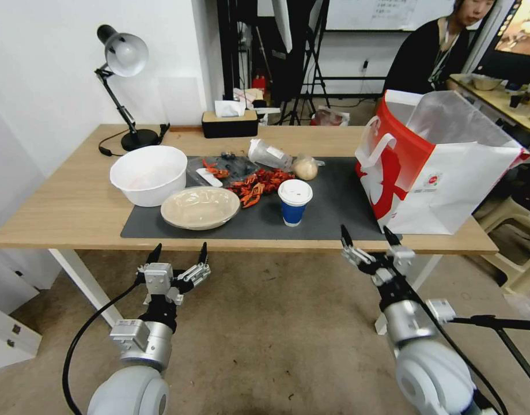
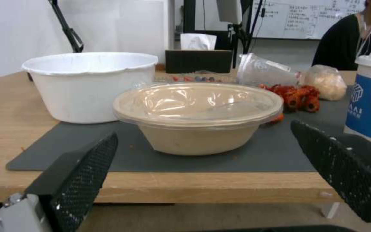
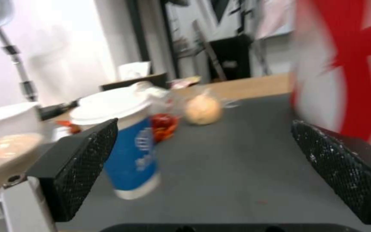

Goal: Pick up the trash from the table and place it into the takeout bag.

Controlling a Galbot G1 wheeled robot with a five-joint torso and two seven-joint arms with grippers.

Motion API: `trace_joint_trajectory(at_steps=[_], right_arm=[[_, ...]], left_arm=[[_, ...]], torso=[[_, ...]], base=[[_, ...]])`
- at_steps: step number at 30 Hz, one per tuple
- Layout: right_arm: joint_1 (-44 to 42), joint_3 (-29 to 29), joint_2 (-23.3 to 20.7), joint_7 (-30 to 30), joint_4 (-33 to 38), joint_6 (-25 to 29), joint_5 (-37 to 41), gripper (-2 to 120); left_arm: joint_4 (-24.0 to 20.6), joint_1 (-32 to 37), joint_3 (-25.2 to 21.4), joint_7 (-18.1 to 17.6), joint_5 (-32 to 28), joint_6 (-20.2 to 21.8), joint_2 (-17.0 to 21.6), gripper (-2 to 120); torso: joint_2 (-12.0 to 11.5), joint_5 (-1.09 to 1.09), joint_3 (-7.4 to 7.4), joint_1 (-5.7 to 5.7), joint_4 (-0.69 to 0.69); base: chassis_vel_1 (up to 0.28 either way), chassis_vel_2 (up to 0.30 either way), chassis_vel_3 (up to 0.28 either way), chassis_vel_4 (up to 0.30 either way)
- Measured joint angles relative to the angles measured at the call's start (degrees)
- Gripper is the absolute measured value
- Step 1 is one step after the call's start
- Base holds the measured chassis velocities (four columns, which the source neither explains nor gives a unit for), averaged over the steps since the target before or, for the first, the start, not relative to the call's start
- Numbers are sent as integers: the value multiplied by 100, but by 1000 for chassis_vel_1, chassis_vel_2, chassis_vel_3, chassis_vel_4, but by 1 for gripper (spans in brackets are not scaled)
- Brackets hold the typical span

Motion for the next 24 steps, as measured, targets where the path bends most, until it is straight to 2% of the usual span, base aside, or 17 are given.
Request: trace_joint_trajectory(at_steps=[6,10,18,24], right_arm=[[1048,-664,-348,-46,-398,-589,694,100],[1551,-1005,-445,-42,-647,-826,892,100],[2121,-1461,-496,72,-967,-1157,1109,100],[2629,-1852,-377,187,-1420,-1320,1198,100]], left_arm=[[21,-6,-30,0,8,1,-36,100],[49,-10,-53,-2,11,-1,-51,100],[79,-10,-87,-13,15,-38,-71,100],[98,0,-108,-22,19,-80,-76,100]], torso=[[0,-1,0,0,0],[0,0,0,0,0],[0,-1,0,0,-1],[0,0,0,0,0]], base=[[0,0,0,0],[0,0,0,0],[0,0,0,0],[0,0,0,0]])
